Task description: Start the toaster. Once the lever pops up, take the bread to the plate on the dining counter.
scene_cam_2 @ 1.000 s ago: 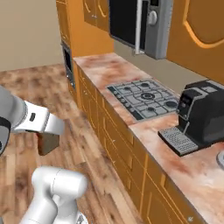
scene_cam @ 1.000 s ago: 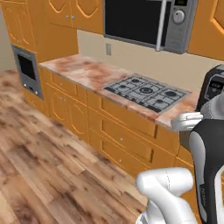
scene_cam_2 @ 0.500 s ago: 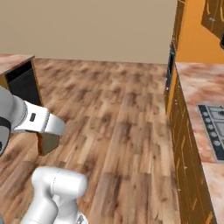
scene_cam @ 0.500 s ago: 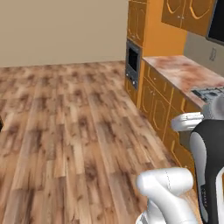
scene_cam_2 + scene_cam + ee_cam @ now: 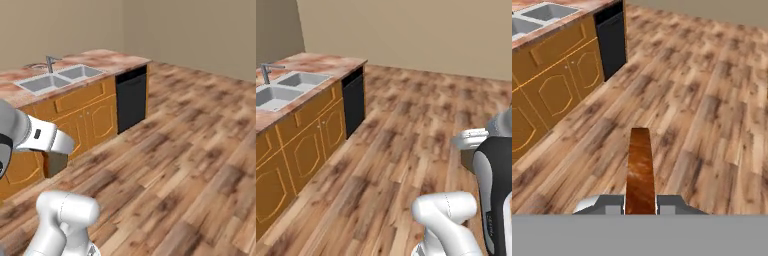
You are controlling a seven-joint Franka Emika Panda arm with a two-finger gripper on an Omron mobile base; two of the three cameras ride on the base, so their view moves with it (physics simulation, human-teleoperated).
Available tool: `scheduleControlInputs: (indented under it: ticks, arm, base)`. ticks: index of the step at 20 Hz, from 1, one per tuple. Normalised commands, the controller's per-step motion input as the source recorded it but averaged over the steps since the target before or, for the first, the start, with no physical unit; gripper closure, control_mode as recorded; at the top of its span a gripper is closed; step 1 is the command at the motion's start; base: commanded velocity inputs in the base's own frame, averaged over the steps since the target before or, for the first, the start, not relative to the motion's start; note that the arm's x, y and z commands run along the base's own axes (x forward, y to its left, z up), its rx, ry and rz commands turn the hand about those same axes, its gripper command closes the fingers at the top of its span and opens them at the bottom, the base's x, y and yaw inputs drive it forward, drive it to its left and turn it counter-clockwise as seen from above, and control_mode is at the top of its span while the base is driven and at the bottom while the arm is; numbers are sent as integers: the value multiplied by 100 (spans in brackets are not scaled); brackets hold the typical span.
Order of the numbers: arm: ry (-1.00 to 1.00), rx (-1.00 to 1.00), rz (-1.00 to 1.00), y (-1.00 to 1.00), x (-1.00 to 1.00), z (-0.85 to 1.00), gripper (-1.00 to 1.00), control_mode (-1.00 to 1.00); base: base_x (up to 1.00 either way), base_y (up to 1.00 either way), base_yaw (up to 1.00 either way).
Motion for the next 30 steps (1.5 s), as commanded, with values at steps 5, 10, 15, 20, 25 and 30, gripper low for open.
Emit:
scheduleControlInputs:
  ticks: [5,10,15,20,25,30]
  arm:
    - [0,0,0,0,0,0,100,100]
    - [0,0,0,0,0,0,100,100]
    - [0,0,0,0,0,0,100,100]
    - [0,0,0,0,0,0,100,100]
    - [0,0,0,0,0,0,100,100]
    - [0,0,0,0,0,0,100,100]
  base:
    - [6,10,81]
    - [10,0,72]
    - [8,3,62]
    - [9,7,54]
    - [10,40,40]
    - [24,59,21]
